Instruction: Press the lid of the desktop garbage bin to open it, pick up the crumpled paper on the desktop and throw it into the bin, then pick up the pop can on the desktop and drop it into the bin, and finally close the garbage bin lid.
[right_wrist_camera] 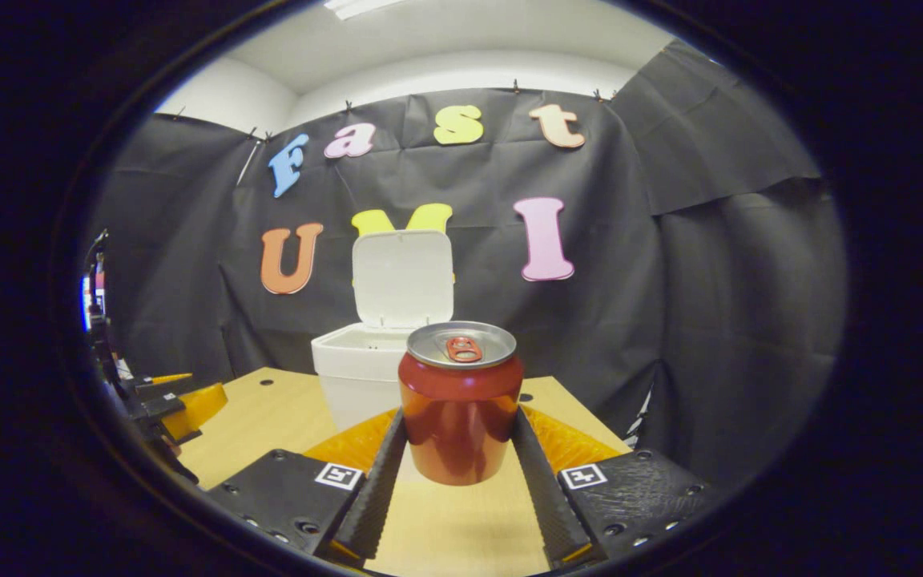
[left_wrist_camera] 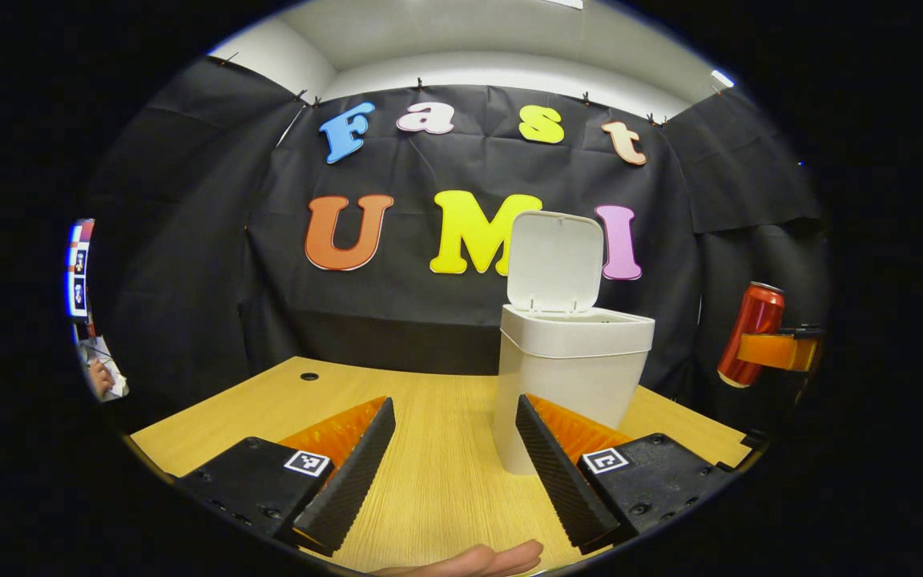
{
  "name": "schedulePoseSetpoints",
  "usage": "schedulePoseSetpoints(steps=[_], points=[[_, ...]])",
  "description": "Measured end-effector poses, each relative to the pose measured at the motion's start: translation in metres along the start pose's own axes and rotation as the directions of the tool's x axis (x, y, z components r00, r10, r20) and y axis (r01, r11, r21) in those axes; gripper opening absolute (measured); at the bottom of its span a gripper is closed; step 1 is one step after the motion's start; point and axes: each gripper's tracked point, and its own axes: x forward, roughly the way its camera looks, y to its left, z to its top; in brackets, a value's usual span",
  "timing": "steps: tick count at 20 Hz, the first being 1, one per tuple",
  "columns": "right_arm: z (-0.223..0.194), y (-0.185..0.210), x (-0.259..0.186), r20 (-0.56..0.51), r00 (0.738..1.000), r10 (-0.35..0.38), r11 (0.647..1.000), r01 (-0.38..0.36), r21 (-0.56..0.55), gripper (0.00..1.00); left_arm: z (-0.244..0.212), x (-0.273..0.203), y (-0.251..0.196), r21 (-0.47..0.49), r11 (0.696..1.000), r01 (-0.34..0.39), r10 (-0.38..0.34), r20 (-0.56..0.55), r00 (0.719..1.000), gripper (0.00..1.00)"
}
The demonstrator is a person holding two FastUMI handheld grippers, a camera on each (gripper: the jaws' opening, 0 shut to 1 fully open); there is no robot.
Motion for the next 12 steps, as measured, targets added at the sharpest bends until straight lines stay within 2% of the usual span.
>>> schedulePoseSetpoints(steps=[5, 12], points=[[0.053, 0.022, 0.016, 0.024, 1.0, -0.005, 0.998, 0.006, -0.059, 0.75, -0.014, -0.002, 0.022, 0.057, 0.998, -0.032, 0.033, -0.018, 0.999, 0.99], [0.108, 0.078, 0.044, 0.035, 0.998, 0.044, 0.987, -0.038, -0.158, 0.75, -0.023, -0.001, 0.03, 0.059, 0.998, -0.039, 0.042, -0.047, 0.998, 0.99]])
